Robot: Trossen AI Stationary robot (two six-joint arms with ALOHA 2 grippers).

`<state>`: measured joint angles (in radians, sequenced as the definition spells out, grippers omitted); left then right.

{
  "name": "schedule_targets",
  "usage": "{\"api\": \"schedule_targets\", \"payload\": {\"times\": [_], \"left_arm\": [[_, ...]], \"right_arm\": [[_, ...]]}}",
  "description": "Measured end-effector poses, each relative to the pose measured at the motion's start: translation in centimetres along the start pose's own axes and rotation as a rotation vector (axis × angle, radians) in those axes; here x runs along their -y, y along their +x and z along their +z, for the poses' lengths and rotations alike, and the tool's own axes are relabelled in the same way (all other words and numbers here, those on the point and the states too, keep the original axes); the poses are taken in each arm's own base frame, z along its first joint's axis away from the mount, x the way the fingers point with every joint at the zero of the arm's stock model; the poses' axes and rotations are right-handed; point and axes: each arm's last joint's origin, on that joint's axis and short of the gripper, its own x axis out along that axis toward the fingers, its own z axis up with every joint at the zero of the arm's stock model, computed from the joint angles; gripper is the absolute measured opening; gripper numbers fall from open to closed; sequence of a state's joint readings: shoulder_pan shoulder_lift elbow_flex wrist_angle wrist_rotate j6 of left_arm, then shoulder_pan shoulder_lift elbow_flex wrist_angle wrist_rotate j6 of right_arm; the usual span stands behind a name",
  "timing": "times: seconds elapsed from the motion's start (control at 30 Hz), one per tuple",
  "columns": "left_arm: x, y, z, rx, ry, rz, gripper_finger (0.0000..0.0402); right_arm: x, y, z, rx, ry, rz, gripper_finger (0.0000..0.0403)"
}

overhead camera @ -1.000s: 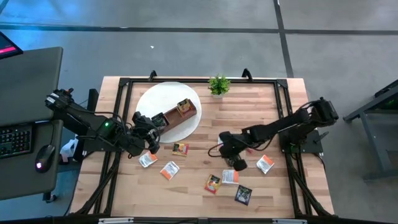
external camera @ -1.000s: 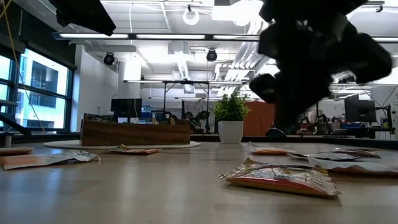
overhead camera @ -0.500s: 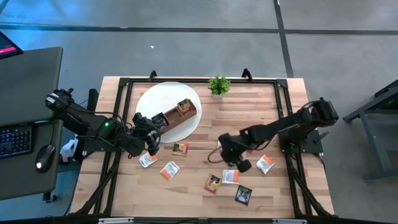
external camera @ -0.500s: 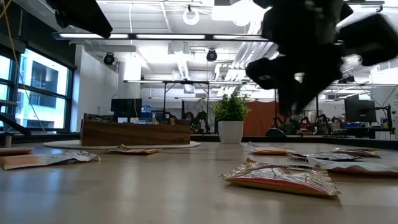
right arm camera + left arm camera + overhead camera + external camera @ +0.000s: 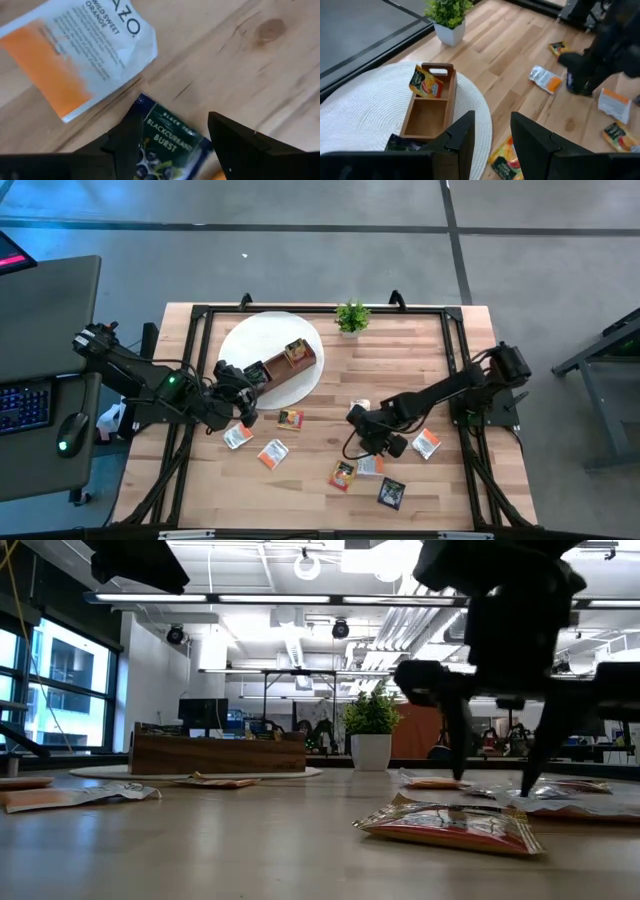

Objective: Pick & Place Tea
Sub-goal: Put the purple tea bag into the left section of the wooden organizer

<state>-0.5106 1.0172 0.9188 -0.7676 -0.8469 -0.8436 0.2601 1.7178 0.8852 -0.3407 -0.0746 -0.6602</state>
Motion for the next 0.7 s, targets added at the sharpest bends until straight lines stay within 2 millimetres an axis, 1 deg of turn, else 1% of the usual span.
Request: {"api": "schedule_targets", "payload": {"times": [0.17,0.27,0.4,0.6,0.67,0.7], "left_arm": [[0.1,0.0,0.0,-0.007,-0.005,-0.013,0.0124],[0.1,0.0,0.0,-0.018,-0.004,-0.021,0.0124],[0.1,0.0,0.0,-0.019,0.013,-0.02,0.0124],[0.1,0.0,-0.1,-0.019,0.035,-0.02,0.0124],[0.1,0.0,-0.1,-0.02,0.037,-0.021,0.0124],[0.1,0.0,-0.1,-0.022,0.036,-0.022,0.0124]], "right_arm": [[0.6,1.7,-1.0,-0.034,0.016,0.058,0.0216],[1.0,2.1,-1.7,-0.032,0.062,0.094,0.0193],[1.8,2.2,-2.4,0.012,0.13,0.141,0.0134],[2.7,2.2,-3.0,0.039,0.176,0.132,0.0023],[2.8,2.2,-3.0,0.047,0.187,0.126,0.0008],[2.9,2.3,-2.9,0.054,0.187,0.121,0.001]]}}
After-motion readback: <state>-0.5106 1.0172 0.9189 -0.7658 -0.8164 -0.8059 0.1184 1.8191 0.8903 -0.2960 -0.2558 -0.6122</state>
